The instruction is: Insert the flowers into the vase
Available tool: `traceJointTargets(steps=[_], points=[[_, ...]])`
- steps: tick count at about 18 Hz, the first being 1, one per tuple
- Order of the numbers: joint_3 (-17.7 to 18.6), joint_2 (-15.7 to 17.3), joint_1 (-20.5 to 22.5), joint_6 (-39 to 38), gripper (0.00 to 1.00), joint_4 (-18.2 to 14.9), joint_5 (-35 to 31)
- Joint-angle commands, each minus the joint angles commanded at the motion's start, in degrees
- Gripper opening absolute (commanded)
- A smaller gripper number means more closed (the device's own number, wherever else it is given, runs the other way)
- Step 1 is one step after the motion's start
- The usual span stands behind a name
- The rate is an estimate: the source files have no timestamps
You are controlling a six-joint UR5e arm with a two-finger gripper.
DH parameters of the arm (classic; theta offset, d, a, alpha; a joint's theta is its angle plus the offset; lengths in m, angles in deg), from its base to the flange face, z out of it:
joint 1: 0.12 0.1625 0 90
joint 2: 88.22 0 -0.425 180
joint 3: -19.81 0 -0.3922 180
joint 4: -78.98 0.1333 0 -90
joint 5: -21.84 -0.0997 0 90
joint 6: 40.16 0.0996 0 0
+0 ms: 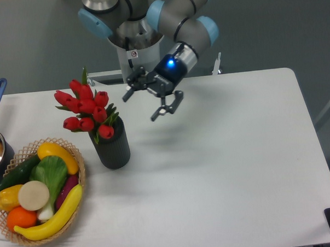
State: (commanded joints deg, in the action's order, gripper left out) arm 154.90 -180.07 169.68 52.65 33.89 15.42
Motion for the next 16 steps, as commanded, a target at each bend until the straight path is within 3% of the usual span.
traceJointTargets(steps=[8,13,16], points=[[-10.36,-5.18,3.78,-4.47,1.0,-0.09,-1.05],[-18.71,-6.41,4.05,-11.59,1.0,-0.09,-11.85],[-22.06,-8.17,4.05,-12.13,1.0,-0.09,-14.23]])
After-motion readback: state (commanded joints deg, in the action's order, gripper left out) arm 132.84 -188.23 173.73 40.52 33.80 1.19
